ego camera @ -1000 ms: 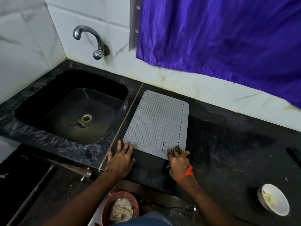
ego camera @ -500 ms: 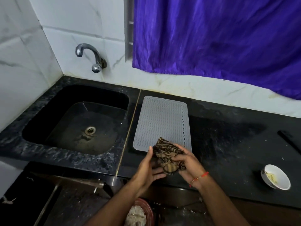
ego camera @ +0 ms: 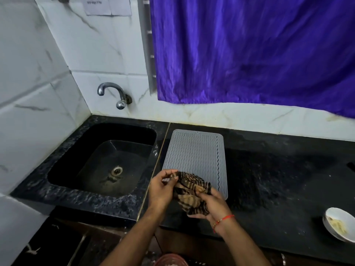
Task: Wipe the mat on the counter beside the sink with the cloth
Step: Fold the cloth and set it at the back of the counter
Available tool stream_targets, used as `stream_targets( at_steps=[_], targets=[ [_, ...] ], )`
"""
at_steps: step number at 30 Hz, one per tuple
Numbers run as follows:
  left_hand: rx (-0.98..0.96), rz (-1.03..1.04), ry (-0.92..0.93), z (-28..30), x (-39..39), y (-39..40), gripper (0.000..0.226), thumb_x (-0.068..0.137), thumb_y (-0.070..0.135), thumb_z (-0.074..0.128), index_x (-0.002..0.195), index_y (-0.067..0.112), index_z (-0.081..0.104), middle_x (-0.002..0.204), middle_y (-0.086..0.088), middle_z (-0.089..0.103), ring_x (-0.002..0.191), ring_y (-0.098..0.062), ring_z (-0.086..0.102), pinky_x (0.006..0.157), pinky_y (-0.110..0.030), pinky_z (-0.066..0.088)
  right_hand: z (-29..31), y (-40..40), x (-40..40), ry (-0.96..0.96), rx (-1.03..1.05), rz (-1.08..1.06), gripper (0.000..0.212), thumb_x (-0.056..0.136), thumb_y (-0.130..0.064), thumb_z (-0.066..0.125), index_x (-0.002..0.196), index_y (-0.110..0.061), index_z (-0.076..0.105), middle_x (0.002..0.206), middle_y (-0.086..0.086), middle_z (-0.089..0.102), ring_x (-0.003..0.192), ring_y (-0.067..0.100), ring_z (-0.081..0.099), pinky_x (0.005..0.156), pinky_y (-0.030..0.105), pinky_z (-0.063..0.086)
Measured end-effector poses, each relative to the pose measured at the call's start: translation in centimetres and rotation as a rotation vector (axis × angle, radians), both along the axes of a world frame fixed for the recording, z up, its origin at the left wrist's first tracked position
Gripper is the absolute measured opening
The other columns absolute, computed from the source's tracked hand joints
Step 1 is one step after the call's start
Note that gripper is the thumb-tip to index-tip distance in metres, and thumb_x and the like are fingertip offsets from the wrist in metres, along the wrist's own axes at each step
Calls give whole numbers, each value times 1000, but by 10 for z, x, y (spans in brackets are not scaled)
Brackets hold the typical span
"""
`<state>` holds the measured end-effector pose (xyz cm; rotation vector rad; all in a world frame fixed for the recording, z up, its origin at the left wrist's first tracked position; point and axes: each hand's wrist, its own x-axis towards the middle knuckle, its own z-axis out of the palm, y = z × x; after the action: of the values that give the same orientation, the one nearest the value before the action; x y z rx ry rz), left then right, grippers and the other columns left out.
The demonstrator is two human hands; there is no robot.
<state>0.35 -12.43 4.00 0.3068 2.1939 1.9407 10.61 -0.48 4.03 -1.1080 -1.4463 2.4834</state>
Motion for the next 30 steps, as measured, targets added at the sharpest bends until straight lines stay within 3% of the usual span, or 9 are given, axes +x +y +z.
stream_targets(
  at_steps=[3,5,10,13,16,19,22,27,30],
  targets=[
    [100,-134,450,19,17,-13,15,87,8,67,99,13,75,94,-2,65,91,-25,64,78,-25,51,6,8,-5,208,-125,-60,25,90,2,48,106,-10,63,88,17,73,72,34,70,52,47,56],
    [147,-188,536,20,24,-29,27,87,20,62,111,9,70,87,-1,60,81,-22,58,71,-29,46,12,15,-7,322,-114,-63,28,87,6,48,100,-12,65,89,15,73,74,32,70,49,47,56],
    [156,128,217,13,37,-44,54,91,64,44,115,22,68,94,3,62,86,-15,56,77,-24,46,11,30,-4,393,55,101,41,87,13,39,93,-14,69,106,17,70,93,40,66,64,55,56],
    [-84,0,-100,14,29,-36,66,89,77,30,114,31,71,108,6,71,91,-16,67,74,-32,52,14,33,-12,423,227,161,35,88,11,44,97,-11,70,104,13,71,97,29,67,66,36,57],
    [-65,-155,-479,14,21,-22,73,83,79,39,122,23,66,113,-2,73,98,-24,72,75,-38,55,19,32,-26,504,512,257,36,84,17,44,101,-5,68,104,7,70,102,17,65,82,23,51],
    [188,-238,-713,13,3,-13,54,92,54,56,118,9,66,115,-18,71,104,-34,69,81,-43,55,20,25,-47,528,827,355,40,82,12,46,99,-16,69,103,-7,69,104,6,61,93,22,46],
    [410,-177,-812,8,-27,-12,26,89,19,63,107,1,67,101,-20,70,82,-28,71,68,-33,62,15,18,-75,504,983,359,43,74,8,47,97,-19,72,108,-9,64,110,2,55,100,24,41],
    [468,-98,-819,-13,-111,-19,26,94,-7,48,114,-2,63,92,-20,72,71,-23,72,63,-30,61,29,11,-131,377,389,318,39,85,-16,49,121,-16,64,117,-4,65,104,2,61,89,21,48],
    [486,-153,-821,-18,-165,-21,32,93,-8,46,120,-1,61,102,-22,69,80,-27,70,71,-35,60,20,10,-183,147,247,120,17,92,-26,59,107,-23,67,110,0,69,98,13,65,87,35,52]
  ],
)
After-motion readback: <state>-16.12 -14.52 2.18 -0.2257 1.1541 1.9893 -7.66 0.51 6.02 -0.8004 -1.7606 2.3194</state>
